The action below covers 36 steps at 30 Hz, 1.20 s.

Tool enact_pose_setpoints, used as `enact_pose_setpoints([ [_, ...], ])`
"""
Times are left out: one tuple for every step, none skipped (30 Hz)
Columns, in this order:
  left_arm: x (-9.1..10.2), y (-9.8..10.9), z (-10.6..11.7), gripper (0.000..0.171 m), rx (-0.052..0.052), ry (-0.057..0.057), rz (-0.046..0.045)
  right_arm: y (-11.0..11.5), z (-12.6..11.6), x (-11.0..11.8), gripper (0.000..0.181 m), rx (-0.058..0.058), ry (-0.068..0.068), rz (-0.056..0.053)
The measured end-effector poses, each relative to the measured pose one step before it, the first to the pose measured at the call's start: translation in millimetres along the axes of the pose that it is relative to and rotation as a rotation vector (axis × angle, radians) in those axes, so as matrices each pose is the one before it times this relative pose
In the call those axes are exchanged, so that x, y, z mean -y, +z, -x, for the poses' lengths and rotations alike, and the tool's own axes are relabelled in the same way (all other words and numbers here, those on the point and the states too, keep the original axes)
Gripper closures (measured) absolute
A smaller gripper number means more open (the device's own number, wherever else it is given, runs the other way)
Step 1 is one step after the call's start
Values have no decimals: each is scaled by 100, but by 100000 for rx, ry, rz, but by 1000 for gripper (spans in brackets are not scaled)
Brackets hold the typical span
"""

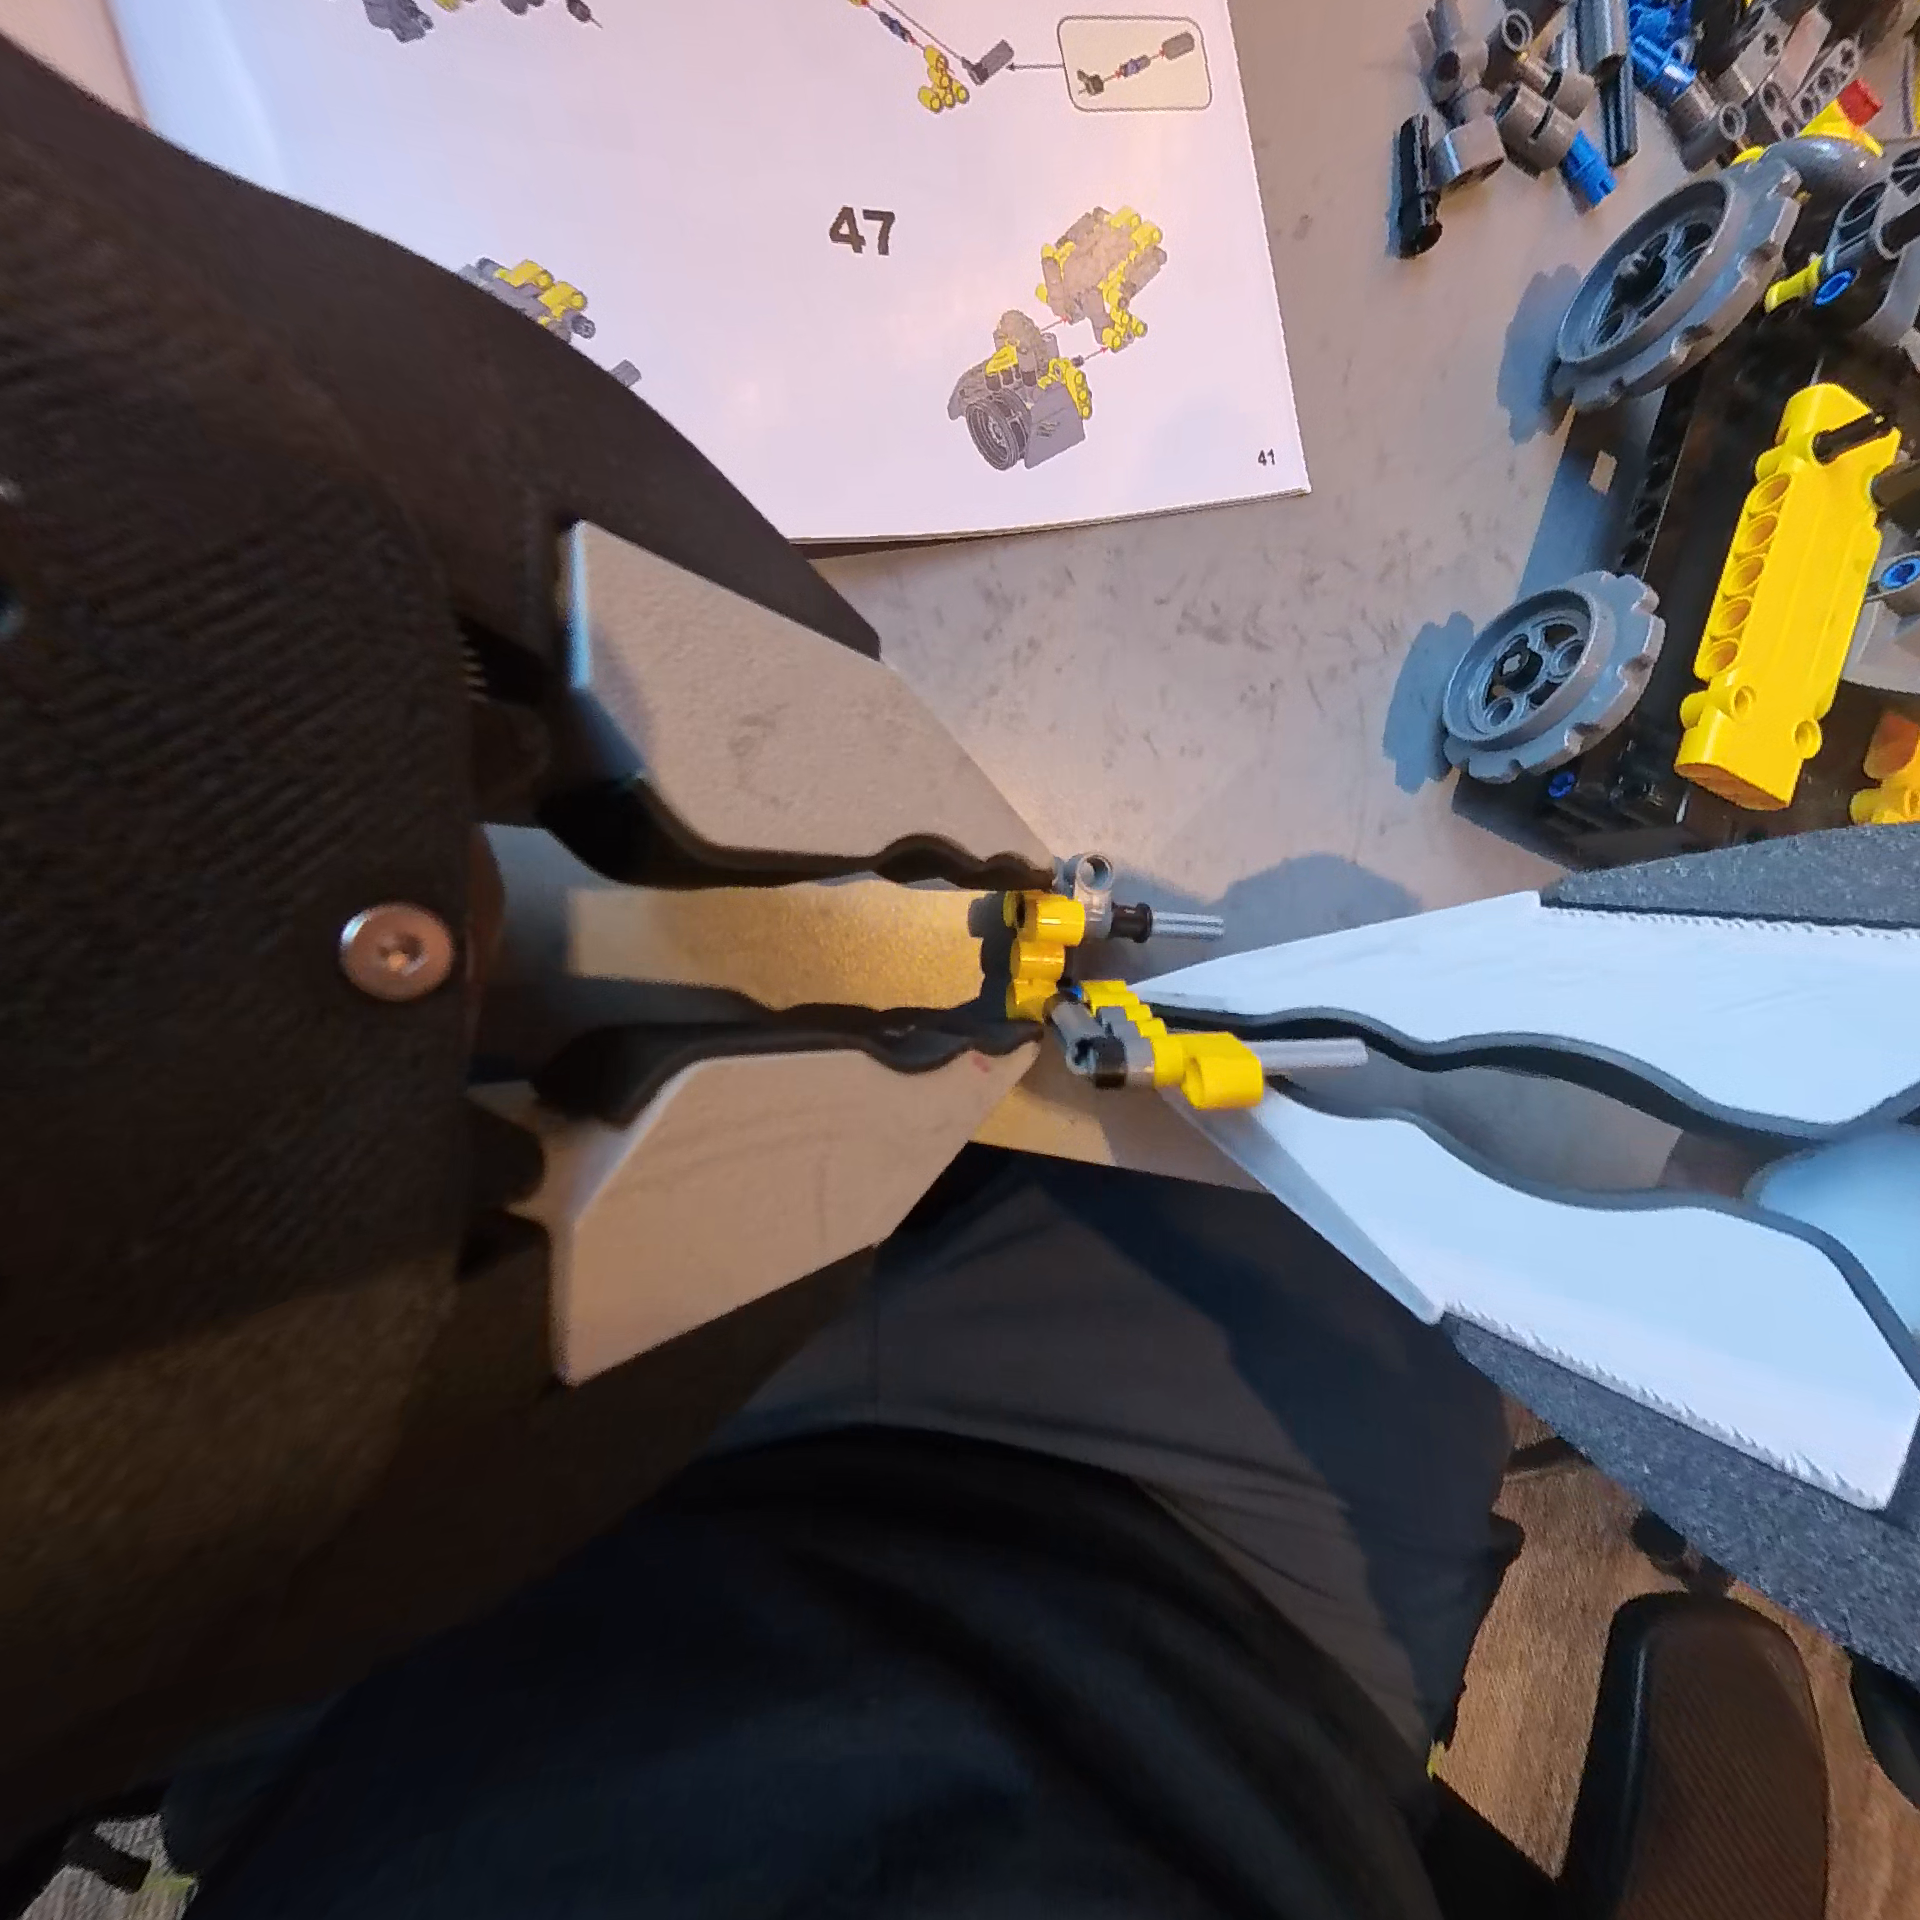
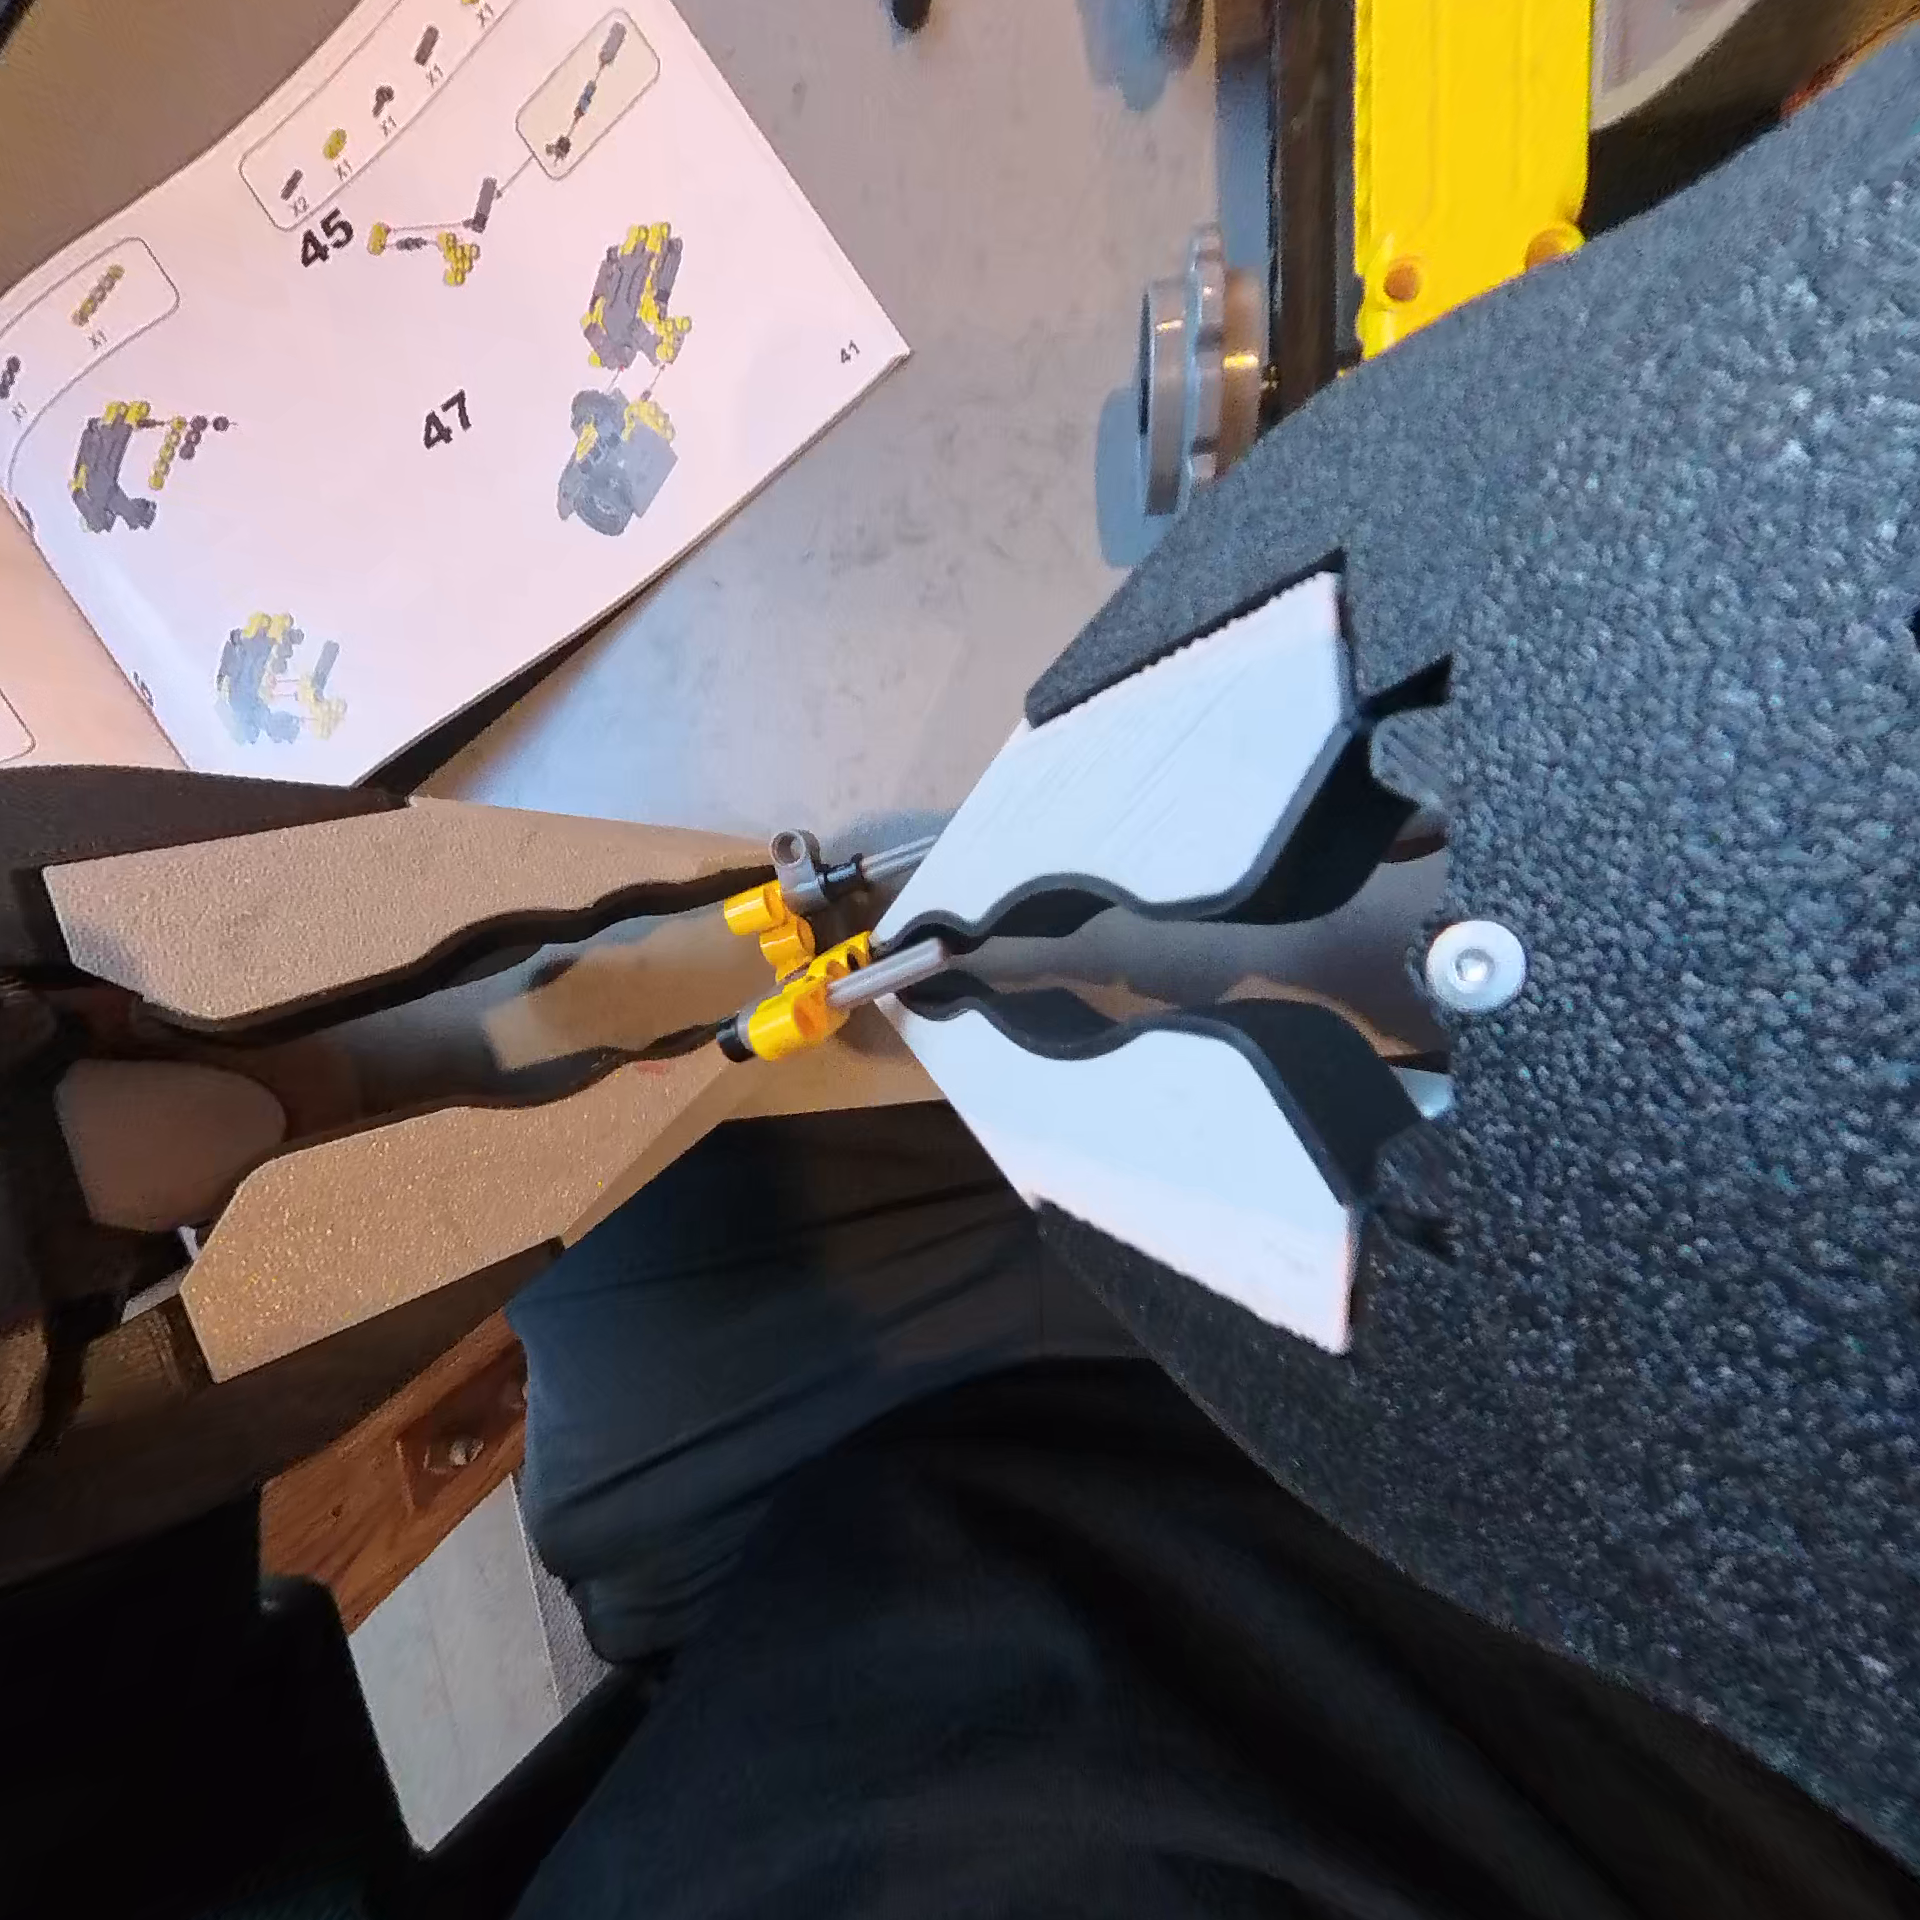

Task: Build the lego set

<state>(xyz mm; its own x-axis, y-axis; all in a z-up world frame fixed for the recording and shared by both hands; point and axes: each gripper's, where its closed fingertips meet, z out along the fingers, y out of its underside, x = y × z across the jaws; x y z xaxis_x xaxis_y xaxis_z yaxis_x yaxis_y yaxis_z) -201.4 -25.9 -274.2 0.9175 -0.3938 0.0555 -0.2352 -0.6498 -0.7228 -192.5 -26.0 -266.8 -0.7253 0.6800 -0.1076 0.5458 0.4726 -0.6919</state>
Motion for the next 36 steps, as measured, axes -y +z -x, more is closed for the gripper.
enact_pose_setpoints([
  [1,-2,6,148,19,-82,-21,-1,21,4,180,-264,-289,-41],
  [10,-1,5,148,-258,-315,-79,-12,62,-38,181,258,-122,294],
  [6,6,3,148,-381,-427,-83,-10,36,-33,181,433,371,241],
  [11,-7,3,148,-457,-520,-99,2,2,-31,181,607,772,-32],
  [3,-5,5,148,-241,-347,-26,19,-8,9,181,1036,1309,-469],
  [-8,-26,39,148,75,-235,34,26,-23,42,181,1347,1705,-674],
  [-17,-18,21,148,73,-180,29,47,-28,77,181,1130,1263,-735],
  [-1,-14,6,148,60,27,13,35,-10,114,181,770,500,-362],
  [10,-10,9,148,153,80,-99,53,-16,74,181,49,-545,258],
  [11,-16,-3,148,-116,-450,-101,100,45,41,181,128,-906,309],
  [-27,-18,17,148,25,-73,165,60,12,47,181,358,-360,-176],
  [0,1,11,148,194,87,-15,15,-11,-2,181,885,383,-396],
  [-1,20,6,148,308,299,-3,-1,-2,-1,181,996,882,-632],
  [-7,-2,4,148,99,172,35,16,1,11,181,408,280,-634],
  [0,-9,-9,149,-382,-399,-10,28,12,24,181,-41,-212,-286],
  [-2,-13,12,149,-298,-395,-11,42,8,24,181,-146,-133,-307],
  [-8,9,8,148,23,-2,55,48,22,27,181,57,195,-504],
  [-7,-2,3,149,135,95,32,28,18,25,181,90,118,-350],
  [-2,8,18,148,291,200,78,18,-11,25,181,-194,-394,97],
  [-14,10,47,148,484,89,97,25,-23,35,181,-682,-923,486],
  [-19,9,96,149,897,93,148,49,-47,53,181,-996,-1309,443],
  [-15,36,79,149,1003,377,207,69,8,51,181,-443,-959,340],
  [8,12,25,149,493,216,-8,70,24,42,181,-10,-547,352],
  [10,-2,16,149,-193,-417,-88,12,-1,-7,181,102,-66,495],
  [12,21,25,148,95,-76,-61,-23,-23,-28,181,245,1007,282],
  [27,31,33,148,208,-60,-151,-52,-50,-28,181,32,1080,-288],
  [45,29,62,148,344,-221,-213,-68,-85,-25,181,-669,427,-710],
  [46,23,31,148,-143,-414,-245,-71,-65,-22,180,-1124,-328,-622],
  [68,-5,15,148,-902,-1299,-322,-128,-125,5,177,-1901,-773,-560],
  [66,-52,160,148,-826,-2734,-455,-212,-248,90,169,-2871,-865,-997],
  [79,-122,220,148,-1308,-3644,-677,-321,-285,97,165,-3118,-1022,-1032],
  [276,-233,119,148,-2453,-4179,-2167,-400,-329,130,161,-3385,-1231,-1182],
  [457,-319,19,148,-3407,-5436,-3374,-410,-301,158,153,-3422,-1650,-1322],
  [522,-289,-128,148,-4726,-7669,-3643,-376,-160,141,149,-2839,-2412,-1040],
  [321,-204,-375,148,-6282,-8250,-1908,-314,-67,87,147,-2674,-3018,-502],
  [109,-111,-474,148,-5950,-6814,-493,-268,-150,107,138,-3679,-3627,-329],
])
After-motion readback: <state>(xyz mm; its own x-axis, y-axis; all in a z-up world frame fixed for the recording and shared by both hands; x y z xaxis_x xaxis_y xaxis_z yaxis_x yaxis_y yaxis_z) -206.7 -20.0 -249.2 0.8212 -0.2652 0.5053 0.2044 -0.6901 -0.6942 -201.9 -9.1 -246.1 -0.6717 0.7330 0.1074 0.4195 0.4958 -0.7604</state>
